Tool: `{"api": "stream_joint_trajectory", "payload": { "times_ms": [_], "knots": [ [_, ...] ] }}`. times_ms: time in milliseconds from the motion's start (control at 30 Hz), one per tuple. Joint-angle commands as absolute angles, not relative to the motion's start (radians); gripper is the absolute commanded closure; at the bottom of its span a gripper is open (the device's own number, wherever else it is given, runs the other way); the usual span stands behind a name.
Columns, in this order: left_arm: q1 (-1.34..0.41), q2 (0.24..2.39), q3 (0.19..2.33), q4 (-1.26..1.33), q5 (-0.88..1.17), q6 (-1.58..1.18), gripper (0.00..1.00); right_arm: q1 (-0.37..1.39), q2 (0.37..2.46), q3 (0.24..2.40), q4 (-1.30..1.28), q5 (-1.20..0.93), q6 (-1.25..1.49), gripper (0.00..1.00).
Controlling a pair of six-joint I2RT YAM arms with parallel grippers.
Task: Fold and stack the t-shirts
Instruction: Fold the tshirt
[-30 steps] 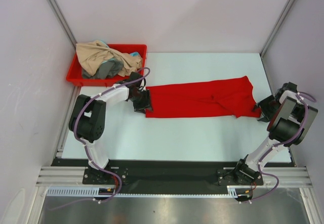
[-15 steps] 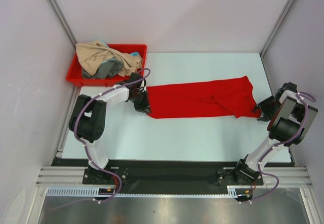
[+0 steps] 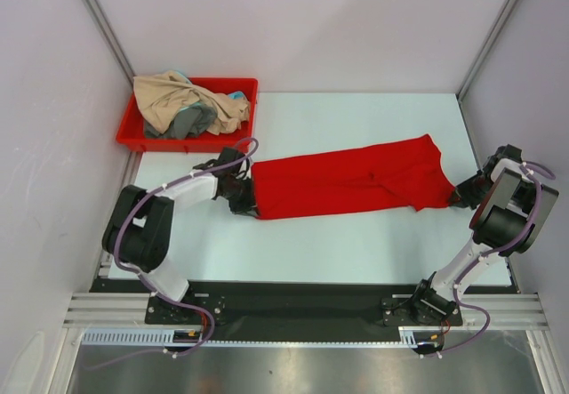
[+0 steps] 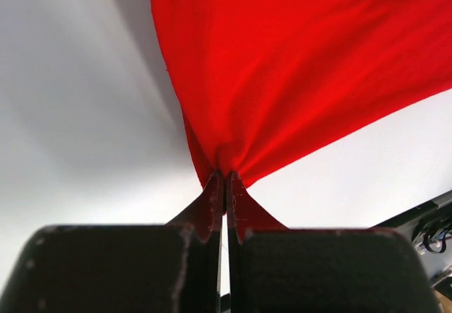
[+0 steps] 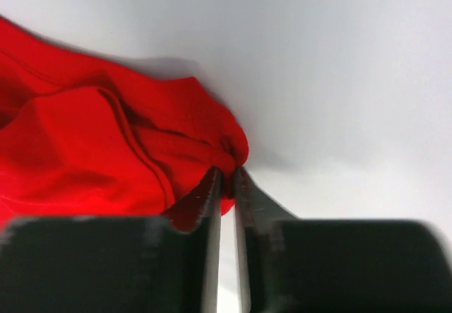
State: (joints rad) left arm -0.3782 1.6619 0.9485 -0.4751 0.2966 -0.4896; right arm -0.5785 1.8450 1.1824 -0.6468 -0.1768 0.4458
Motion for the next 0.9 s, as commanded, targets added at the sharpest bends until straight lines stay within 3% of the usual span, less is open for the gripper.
{"api": "stream_joint_trajectory", "payload": {
  "times_ms": [0, 100, 267, 633, 667, 733, 767, 867],
  "knots": [
    [-0.387, 1.594, 0.899, -0.431, 0.299, -0.502, 1.00, -0.594, 1.864, 1.201, -0.632, -0.150, 0.445, 0.91],
    [-0.394, 1.571, 0.882, -0.411, 0.282, -0.515, 1.00, -0.594, 1.871, 1.193, -0.629, -0.149, 0.448, 1.00],
    [-0.414, 1.519, 0.859, -0.390, 0.270, -0.545, 1.00, -0.594, 1.861, 1.195, -0.626, -0.132, 0.446, 1.00],
    [-0.420, 1.617, 0.841, -0.499, 0.293, -0.591, 0.99, -0.589, 1.686, 1.109, -0.600, -0.002, 0.477, 1.00],
    [-0.420, 1.605, 0.842, -0.500, 0.293, -0.585, 0.95, -0.589, 1.684, 1.092, -0.603, -0.002, 0.476, 1.00],
    [-0.420, 1.556, 0.850, -0.524, 0.275, -0.572, 0.73, -0.589, 1.678, 1.088, -0.620, 0.040, 0.469, 0.93],
    [-0.420, 1.536, 0.867, -0.553, 0.240, -0.565, 0.57, -0.588, 1.669, 1.098, -0.649, 0.047, 0.459, 0.78],
    [-0.420, 1.455, 0.934, -0.619, 0.172, -0.520, 0.43, -0.554, 1.625, 1.137, -0.727, 0.109, 0.445, 0.55]
  ]
}}
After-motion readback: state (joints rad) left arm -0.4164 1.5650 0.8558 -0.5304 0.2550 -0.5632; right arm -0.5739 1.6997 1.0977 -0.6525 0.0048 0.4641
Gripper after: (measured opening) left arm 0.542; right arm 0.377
